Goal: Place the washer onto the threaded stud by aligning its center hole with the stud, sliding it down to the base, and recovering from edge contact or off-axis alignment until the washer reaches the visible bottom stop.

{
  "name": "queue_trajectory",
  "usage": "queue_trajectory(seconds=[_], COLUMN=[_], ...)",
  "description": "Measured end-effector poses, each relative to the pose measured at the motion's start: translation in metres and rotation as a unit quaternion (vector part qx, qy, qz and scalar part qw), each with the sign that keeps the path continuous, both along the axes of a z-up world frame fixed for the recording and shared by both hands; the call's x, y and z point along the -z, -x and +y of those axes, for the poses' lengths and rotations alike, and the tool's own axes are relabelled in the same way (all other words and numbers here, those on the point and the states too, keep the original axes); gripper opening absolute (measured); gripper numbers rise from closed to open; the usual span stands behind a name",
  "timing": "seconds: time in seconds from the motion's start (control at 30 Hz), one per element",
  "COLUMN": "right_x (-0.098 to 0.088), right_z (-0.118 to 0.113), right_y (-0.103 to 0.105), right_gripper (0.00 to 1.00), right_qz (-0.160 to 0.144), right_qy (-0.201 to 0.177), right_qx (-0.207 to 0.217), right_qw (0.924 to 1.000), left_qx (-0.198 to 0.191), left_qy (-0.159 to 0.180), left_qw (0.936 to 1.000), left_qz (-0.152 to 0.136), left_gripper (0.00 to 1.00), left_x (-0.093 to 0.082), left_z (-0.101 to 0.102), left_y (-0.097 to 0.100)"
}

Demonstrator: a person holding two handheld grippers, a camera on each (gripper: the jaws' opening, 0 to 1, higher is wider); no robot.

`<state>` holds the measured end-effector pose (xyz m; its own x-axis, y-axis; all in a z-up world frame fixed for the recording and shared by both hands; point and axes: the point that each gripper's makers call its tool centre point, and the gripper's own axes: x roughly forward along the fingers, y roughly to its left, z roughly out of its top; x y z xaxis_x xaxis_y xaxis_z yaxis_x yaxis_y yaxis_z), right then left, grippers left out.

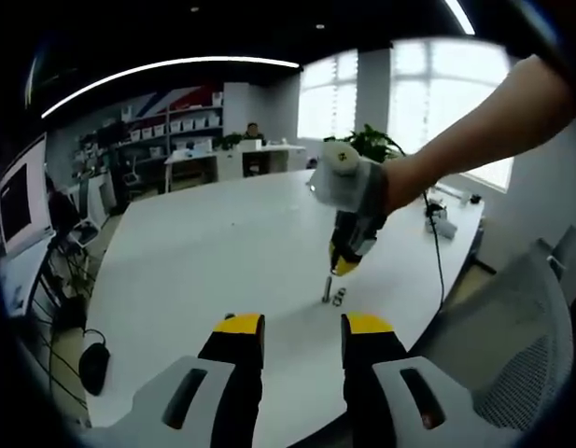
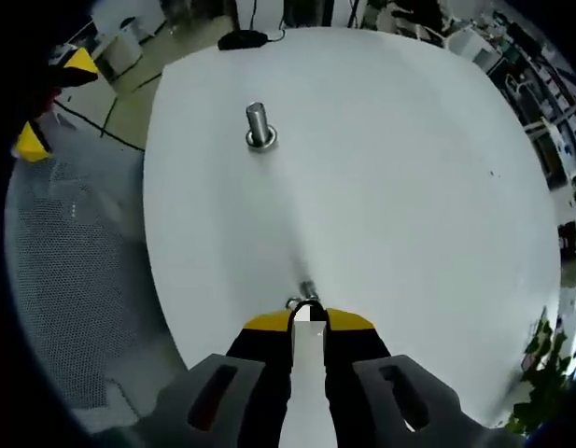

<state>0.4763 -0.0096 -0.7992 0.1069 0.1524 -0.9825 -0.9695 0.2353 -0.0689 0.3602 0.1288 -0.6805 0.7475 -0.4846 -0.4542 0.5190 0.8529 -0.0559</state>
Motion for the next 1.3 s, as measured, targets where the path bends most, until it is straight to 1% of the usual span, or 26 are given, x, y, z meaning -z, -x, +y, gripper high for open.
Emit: queue_trajectory(seconds=[0.2, 0.37, 0.53, 0.63, 0.7, 0.9, 0.97, 1.13, 1.3], right_x=[0.001, 0.005, 0.011, 0.011, 0.015, 0.025, 0.031, 0.041, 0.053], right_z=[0.005, 0.007, 0.004, 0.004, 0.004, 0.004, 0.003, 0.005, 0.003], right_y=[-0.003, -0.007, -0.006, -0.005, -0.009, -0.01, -0.01, -0.008, -0.004], right_gripper=[0.13, 0.13, 0.13, 0.13, 0.13, 0.13, 0.13, 0.13, 0.14], right_qz=[0.001, 0.001, 0.005, 0.008, 0.01, 0.017, 0.025, 0.031, 0.041], right_qy=[-0.005, -0.003, 0.007, 0.007, 0.006, 0.013, 0.015, 0.018, 0.028], right_qx=[0.001, 0.001, -0.003, 0.0, 0.0, 0.003, 0.013, 0.013, 0.023], right_qw=[1.0, 1.0, 1.0, 0.9999, 0.9999, 0.9998, 0.9995, 0.9993, 0.9985], left_qx=[-0.002, -0.002, -0.002, -0.002, -0.003, -0.002, -0.002, -0.003, -0.008], left_qy=[-0.002, -0.005, -0.004, -0.003, -0.002, 0.0, 0.0, 0.002, 0.006], left_qw=[1.0, 1.0, 1.0, 1.0, 1.0, 0.9999, 0.9999, 0.9999, 0.9998], left_qz=[0.002, 0.005, 0.006, 0.007, 0.008, 0.012, 0.013, 0.015, 0.017], left_gripper=[0.31, 0.31, 0.3, 0.3, 0.3, 0.3, 0.3, 0.3, 0.3], left_x=[0.001, 0.003, 0.003, 0.003, 0.003, 0.004, 0.005, 0.005, 0.005], left_z=[0.001, 0.001, 0.001, 0.002, 0.002, 0.001, 0.001, 0.002, 0.004], left_y=[0.0, 0.0, 0.0, 0.0, 0.0, 0.0, 0.0, 0.0, -0.001])
